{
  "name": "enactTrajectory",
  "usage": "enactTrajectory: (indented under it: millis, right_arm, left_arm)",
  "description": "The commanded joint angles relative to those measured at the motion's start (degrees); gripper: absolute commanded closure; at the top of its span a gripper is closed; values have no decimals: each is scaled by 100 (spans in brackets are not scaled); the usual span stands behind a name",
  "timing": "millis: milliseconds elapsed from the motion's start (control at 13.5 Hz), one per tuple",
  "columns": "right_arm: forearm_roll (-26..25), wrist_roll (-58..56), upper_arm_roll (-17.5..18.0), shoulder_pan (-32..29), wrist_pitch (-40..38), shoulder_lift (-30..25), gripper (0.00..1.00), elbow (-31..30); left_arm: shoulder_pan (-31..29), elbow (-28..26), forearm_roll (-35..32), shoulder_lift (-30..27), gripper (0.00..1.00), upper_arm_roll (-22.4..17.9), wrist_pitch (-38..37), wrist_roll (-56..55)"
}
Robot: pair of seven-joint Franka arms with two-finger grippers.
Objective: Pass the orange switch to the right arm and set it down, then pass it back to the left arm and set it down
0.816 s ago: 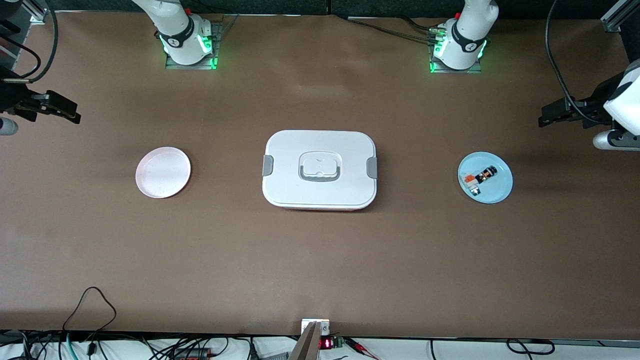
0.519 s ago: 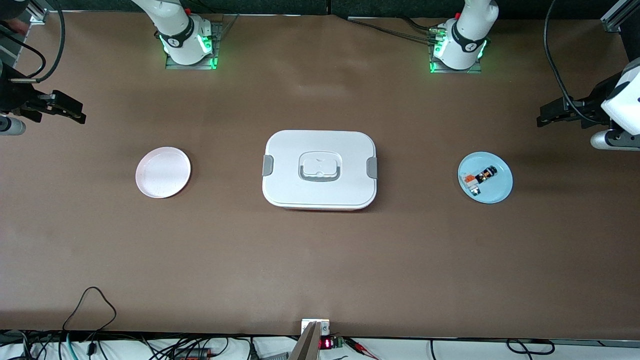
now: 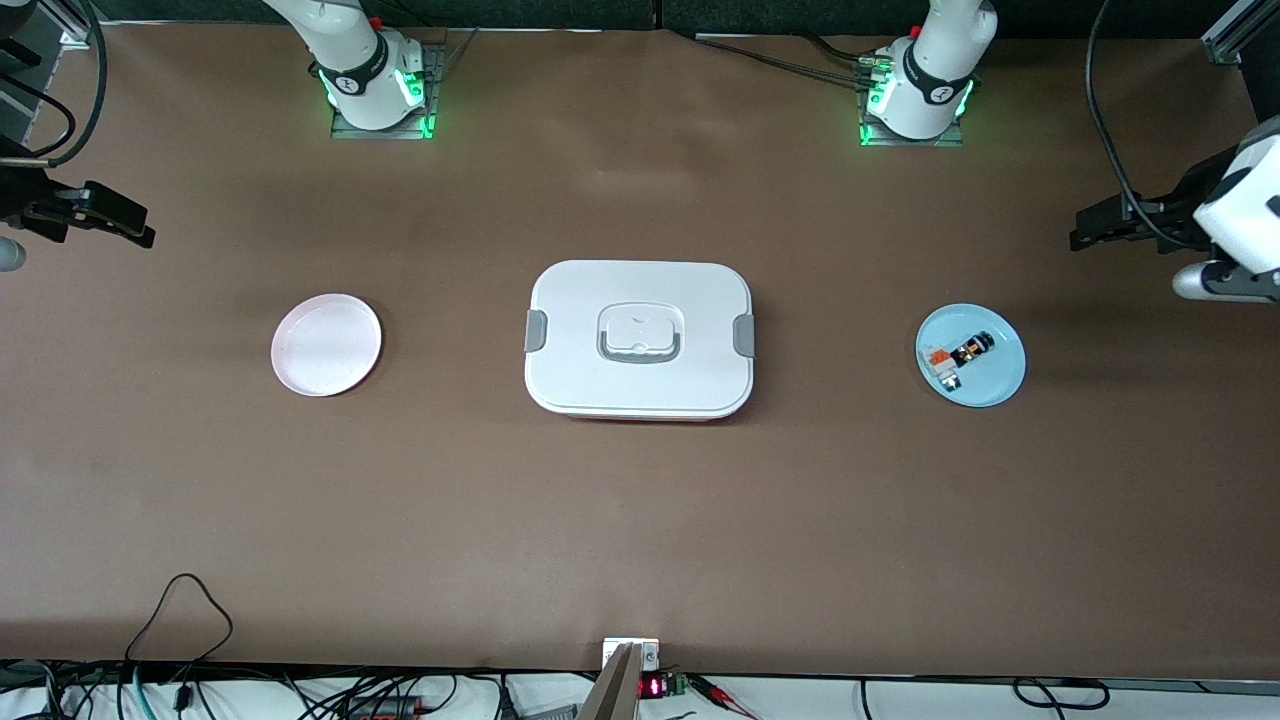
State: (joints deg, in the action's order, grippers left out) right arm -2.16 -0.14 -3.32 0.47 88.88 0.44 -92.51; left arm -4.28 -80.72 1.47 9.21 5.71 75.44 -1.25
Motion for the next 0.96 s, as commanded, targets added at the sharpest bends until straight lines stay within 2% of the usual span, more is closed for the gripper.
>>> enactTrajectory:
  millis: [0,371,519,742,890]
  right_arm:
    - [75,-39,60,-65,-72,-53,0,32]
    - [84,-39,60,-56,-72,-53,0,32]
    - [84,-30,68,-39,-63,-53,0,32]
    - [75,-47,68,-39,-72,-53,0,32]
    - [49,-64,69,-38,-72,-53,0,32]
  left_arm:
    - [-12,4,65,466,0,-17,-100,82]
    - [-55,-127,29,1214,0,-44,13,-102]
    - [-125,-722,29,1180,0,-70,565,-785]
    - [-424,-1716,20,1118,0,-79,1575,-1140]
    - [-460,-2034,20,1109,0,-96,1946,-1149]
